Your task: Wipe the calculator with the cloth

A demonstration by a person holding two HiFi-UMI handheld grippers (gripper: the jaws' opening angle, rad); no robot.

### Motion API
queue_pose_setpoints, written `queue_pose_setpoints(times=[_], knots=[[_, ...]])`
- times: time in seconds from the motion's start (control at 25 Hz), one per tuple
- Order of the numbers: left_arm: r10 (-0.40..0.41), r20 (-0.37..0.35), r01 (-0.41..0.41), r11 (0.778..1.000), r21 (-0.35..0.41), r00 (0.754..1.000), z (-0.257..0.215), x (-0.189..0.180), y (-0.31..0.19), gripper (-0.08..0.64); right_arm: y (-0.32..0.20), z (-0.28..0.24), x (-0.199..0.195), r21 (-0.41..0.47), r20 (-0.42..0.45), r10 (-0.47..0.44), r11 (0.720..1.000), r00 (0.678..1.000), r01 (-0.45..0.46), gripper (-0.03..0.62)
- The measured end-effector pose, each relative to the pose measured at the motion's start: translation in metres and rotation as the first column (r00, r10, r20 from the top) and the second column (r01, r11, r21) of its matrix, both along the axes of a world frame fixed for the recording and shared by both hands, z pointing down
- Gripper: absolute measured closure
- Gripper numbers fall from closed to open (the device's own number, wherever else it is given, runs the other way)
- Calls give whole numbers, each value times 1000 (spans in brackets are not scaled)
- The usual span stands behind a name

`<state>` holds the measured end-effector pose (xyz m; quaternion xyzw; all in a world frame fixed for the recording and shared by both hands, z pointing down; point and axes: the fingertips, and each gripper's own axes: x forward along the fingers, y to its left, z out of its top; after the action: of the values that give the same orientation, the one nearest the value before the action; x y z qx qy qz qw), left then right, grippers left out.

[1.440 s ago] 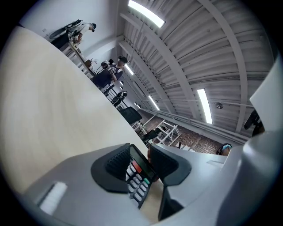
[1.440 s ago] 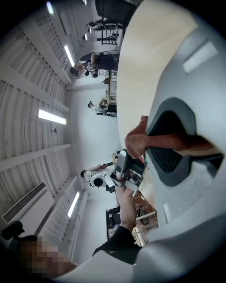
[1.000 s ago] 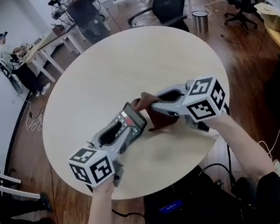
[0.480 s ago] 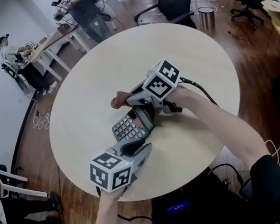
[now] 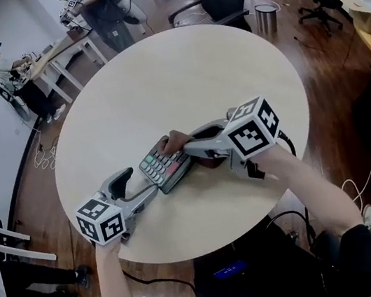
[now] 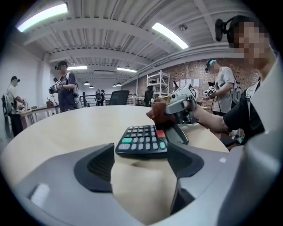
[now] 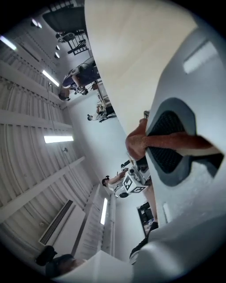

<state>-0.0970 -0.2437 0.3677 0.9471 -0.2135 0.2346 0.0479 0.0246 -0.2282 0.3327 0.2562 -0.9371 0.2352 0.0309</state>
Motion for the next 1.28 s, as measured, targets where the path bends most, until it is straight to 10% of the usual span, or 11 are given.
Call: queue_pose_setpoints(times=[0.24,0.4,0.6,0.68,0.8,1.0,1.28], knots=[[55,-21,-52,993,107,998,-35,15,44,177,28,-10,19,-26,141,64,998,988,-61,541],[85,152,-129,942,309,985,-44,62,75,264,26,-15,33,-11,171,139,990,975,-139,541],[-67,582,-309,795,522,810,-1,87,71,323,26,-20,39,4,193,199,979,961,-204,541],[-135,660,-368,740,563,739,9,90,67,379,28,-21,44,10,196,217,975,956,-223,541],[-208,685,-397,684,612,698,14,94,59,476,30,-23,52,14,206,245,967,947,-254,541],[-192,646,-366,690,624,739,12,86,52,497,32,-23,53,24,219,259,962,941,-271,541],[-108,383,-183,739,648,917,-28,82,68,502,52,-51,42,106,274,173,972,946,-209,541]])
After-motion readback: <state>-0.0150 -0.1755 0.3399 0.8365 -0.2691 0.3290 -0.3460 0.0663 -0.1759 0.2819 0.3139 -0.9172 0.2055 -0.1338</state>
